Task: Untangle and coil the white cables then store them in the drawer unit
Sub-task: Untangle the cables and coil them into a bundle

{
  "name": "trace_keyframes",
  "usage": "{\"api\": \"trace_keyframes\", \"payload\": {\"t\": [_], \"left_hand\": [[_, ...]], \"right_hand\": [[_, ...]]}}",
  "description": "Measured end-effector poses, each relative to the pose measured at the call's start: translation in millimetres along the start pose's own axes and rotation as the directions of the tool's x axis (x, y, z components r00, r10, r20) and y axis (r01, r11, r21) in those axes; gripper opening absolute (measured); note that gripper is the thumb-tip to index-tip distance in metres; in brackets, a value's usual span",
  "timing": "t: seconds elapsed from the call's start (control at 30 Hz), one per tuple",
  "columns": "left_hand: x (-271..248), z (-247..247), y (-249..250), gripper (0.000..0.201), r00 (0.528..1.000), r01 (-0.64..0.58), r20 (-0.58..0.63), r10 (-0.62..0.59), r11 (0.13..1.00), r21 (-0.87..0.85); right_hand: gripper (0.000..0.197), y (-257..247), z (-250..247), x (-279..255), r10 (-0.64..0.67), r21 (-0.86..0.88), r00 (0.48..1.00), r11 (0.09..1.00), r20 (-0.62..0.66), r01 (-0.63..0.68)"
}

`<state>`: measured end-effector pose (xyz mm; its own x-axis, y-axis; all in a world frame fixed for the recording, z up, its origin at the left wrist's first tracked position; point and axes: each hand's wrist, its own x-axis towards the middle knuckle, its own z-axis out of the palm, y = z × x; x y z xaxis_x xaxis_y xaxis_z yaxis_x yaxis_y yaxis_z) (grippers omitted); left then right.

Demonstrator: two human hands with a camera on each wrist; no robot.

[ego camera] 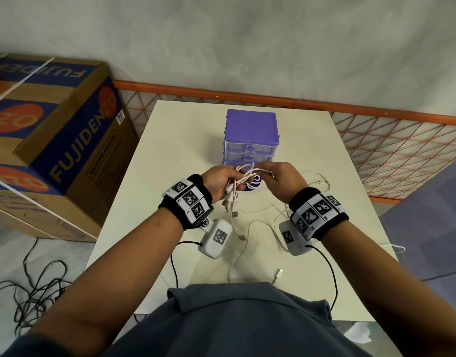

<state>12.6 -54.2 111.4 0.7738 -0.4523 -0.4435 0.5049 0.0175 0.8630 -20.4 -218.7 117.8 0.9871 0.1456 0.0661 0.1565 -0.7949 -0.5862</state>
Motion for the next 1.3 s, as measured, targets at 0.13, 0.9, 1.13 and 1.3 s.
{"api": "trace_keyframes", "payload": {"t": [0.13,0.9,1.13,1.3], "left_hand": [[-1.7,9.9,-1.9,0.019,0.999,-0.055,0.004,0.055,0.997,0.058],[9.2,2.1,-22.1,0.031,0.994,0.059,-0.075,-0.076,0.977,-0.204],[10.0,-2.0,-22.3,0.032,0.988,-0.028,-0.155,-0.011,0.970,-0.243],[12.1,-2.7,-23.4,0.031,0.983,-0.016,-0.180,-0.033,0.964,-0.264]], "right_hand": [[0.026,-4.0,-3.5,-1.6,-0.047,-0.040,0.998,0.998,0.050,0.049],[0.027,4.8,24.0,-34.6,0.036,-0.084,0.996,0.995,-0.083,-0.043],[0.033,31.3,18.1,-34.0,0.191,0.117,0.970,0.978,-0.152,-0.174],[0.021,37.3,18.7,-27.7,0.219,0.240,0.955,0.956,-0.199,-0.169]]}}
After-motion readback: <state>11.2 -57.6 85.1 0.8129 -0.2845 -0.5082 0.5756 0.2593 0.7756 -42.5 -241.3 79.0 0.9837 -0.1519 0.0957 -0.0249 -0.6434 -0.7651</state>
